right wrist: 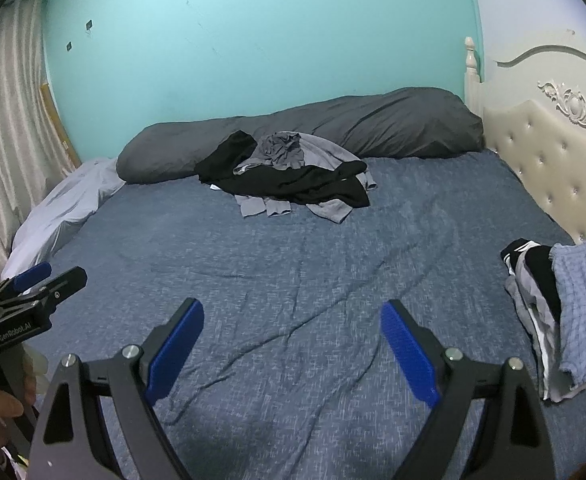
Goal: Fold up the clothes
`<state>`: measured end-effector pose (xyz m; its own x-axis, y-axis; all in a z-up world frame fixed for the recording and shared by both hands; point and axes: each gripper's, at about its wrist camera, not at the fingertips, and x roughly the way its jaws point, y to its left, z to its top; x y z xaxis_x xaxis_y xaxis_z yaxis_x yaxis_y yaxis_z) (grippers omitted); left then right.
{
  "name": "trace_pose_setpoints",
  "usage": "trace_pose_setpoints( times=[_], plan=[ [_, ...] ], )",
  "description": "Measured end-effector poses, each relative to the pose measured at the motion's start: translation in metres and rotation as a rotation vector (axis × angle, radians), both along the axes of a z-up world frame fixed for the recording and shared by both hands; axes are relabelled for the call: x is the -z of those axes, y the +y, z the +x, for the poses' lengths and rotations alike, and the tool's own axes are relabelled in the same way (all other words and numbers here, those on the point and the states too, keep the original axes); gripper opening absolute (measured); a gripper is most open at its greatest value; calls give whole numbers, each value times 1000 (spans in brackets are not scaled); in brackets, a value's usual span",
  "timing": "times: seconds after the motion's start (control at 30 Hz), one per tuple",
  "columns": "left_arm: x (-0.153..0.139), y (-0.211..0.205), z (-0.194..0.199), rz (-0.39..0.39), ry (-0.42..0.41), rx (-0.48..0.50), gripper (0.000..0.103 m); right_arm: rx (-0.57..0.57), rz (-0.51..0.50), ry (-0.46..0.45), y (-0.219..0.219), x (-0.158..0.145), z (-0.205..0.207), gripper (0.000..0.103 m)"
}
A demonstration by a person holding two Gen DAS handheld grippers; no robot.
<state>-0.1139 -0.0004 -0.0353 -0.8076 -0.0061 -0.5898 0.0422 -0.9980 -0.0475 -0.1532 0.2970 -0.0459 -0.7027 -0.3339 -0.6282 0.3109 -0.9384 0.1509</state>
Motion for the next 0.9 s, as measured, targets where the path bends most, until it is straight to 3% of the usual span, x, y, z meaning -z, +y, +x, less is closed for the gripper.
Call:
trace_pose_setpoints(
  times=[0.3,0.9],
  plan=[
    [20,-6,-44,44,-17,25,103,8,11,-29,-4,20,-32,91],
    [70,-16,-164,51,-78,37,103,18,29,-55,-12,68,-135,91]
  ],
)
